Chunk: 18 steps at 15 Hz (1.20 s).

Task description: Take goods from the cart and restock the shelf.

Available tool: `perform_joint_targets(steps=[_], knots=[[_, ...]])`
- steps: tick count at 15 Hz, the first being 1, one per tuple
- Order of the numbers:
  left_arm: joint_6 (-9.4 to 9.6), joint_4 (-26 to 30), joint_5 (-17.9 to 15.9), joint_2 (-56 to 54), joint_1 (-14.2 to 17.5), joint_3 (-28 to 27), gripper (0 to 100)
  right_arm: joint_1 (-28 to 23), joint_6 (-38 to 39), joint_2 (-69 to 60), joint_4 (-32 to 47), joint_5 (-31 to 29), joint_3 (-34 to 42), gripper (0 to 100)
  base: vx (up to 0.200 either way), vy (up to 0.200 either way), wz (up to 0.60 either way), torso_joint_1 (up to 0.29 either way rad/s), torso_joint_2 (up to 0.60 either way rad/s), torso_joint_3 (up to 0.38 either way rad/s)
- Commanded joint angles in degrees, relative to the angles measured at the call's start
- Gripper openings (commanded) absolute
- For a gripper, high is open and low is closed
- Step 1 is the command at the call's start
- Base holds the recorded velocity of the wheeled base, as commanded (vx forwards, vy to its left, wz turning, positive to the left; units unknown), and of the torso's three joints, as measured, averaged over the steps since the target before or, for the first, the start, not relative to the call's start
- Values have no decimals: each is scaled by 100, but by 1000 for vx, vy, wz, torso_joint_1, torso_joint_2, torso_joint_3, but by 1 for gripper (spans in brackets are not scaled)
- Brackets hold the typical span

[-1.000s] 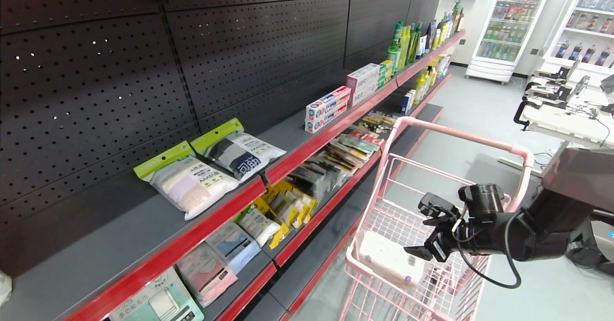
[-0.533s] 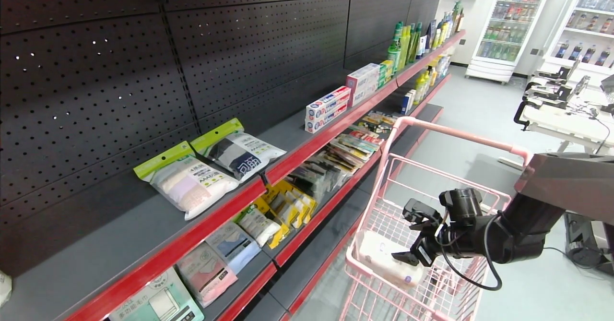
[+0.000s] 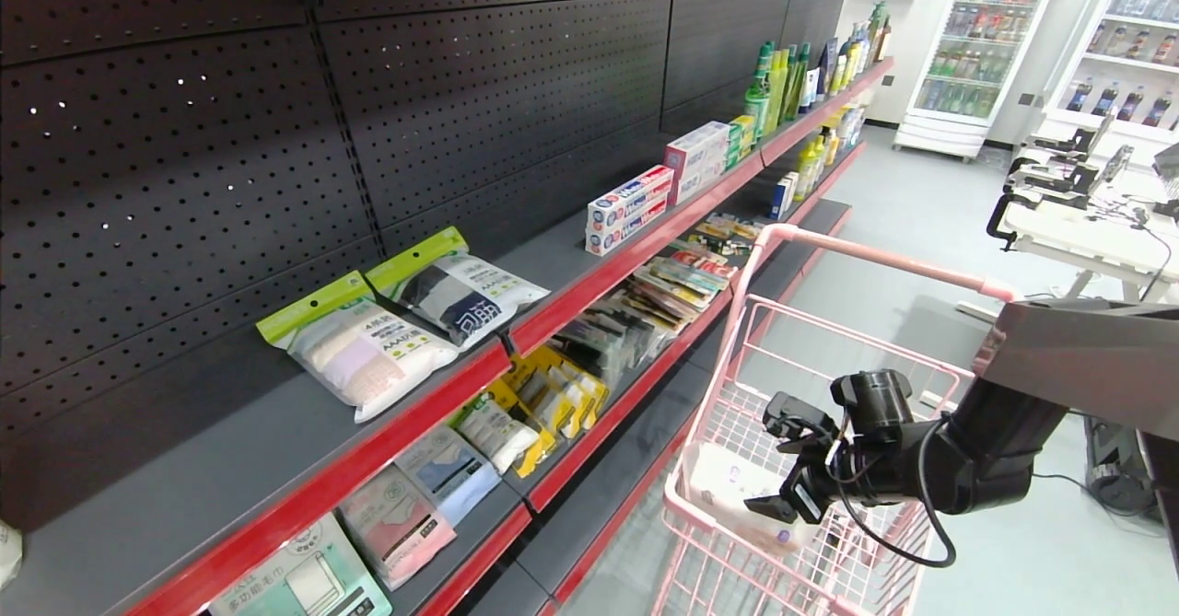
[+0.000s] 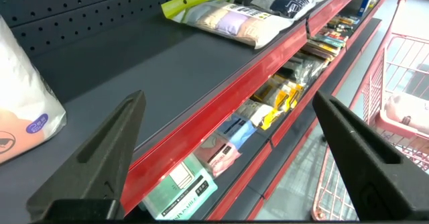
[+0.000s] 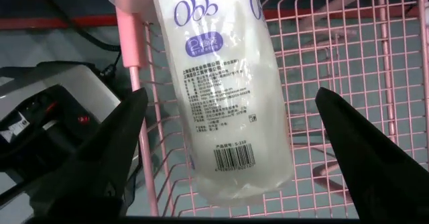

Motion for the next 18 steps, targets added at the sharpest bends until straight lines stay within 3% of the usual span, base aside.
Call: perform_joint_targets(steps=[1, 18], knots=[[-1, -1, 1, 5, 2, 0, 100, 6, -3, -6, -3, 4, 0, 100, 0, 0, 0, 0, 0, 0], [-1, -1, 1, 5, 2, 0, 100, -38, -135, -24, -117, 12, 79, 100, 0, 0, 0, -19, 39, 22]])
